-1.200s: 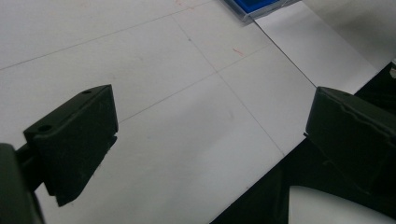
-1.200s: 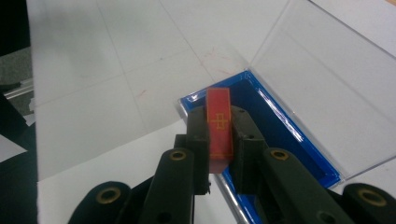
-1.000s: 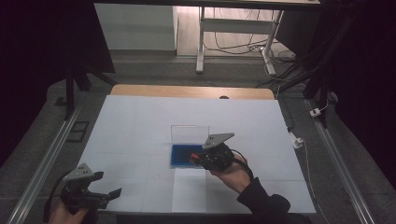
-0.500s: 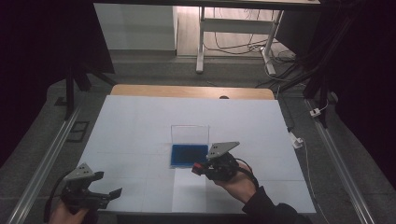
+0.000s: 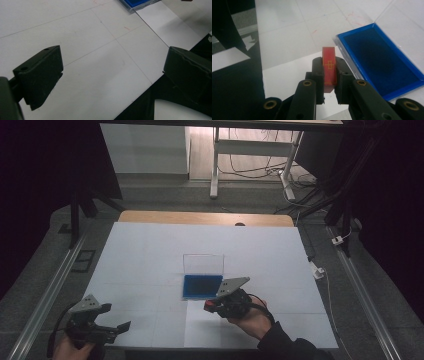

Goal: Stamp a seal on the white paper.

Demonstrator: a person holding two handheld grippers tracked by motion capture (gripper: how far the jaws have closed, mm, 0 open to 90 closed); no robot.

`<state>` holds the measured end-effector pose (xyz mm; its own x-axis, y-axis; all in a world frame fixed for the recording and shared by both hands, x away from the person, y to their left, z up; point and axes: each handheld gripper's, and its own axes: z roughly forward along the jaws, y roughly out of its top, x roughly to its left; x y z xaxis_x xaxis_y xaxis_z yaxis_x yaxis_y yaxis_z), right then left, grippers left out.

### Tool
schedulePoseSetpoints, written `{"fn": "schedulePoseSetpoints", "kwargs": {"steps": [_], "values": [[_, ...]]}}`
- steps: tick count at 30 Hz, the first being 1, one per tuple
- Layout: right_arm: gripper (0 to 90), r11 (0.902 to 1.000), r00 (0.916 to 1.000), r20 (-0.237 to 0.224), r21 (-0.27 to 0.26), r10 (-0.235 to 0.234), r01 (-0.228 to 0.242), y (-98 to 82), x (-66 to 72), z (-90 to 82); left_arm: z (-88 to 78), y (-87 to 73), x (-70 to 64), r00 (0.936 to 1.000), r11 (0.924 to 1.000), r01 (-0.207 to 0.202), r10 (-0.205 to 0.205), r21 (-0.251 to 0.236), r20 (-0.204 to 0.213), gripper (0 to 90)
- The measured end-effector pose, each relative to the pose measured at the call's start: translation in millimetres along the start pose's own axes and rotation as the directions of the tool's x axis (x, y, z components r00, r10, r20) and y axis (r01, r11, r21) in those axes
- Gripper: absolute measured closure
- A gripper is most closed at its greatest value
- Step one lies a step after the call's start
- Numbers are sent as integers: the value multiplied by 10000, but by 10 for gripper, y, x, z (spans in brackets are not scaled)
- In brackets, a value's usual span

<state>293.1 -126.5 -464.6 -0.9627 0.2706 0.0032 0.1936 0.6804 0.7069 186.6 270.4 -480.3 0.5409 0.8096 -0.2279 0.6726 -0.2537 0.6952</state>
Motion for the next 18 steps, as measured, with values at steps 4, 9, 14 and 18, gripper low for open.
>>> {"fn": "schedulePoseSetpoints", "kwargs": {"steps": [4,9,14,18], "values": [[797,9997,9998,2,142,180,-180,-13,17,84,0,0,0,10000,10000,-17,17,-1,-1,27],[797,9991,9995,64,290,303,-305,-38,24,192,1,0,0,10000,10000,-17,17,8,5,27],[797,9981,9999,-12,599,137,-136,-77,47,312,-1,-1,-1,10000,10000,-32,32,0,12,28],[797,9970,10000,39,770,-84,81,-111,52,385,-1,-1,-1,10000,10000,-32,32,-3,17,27]]}}
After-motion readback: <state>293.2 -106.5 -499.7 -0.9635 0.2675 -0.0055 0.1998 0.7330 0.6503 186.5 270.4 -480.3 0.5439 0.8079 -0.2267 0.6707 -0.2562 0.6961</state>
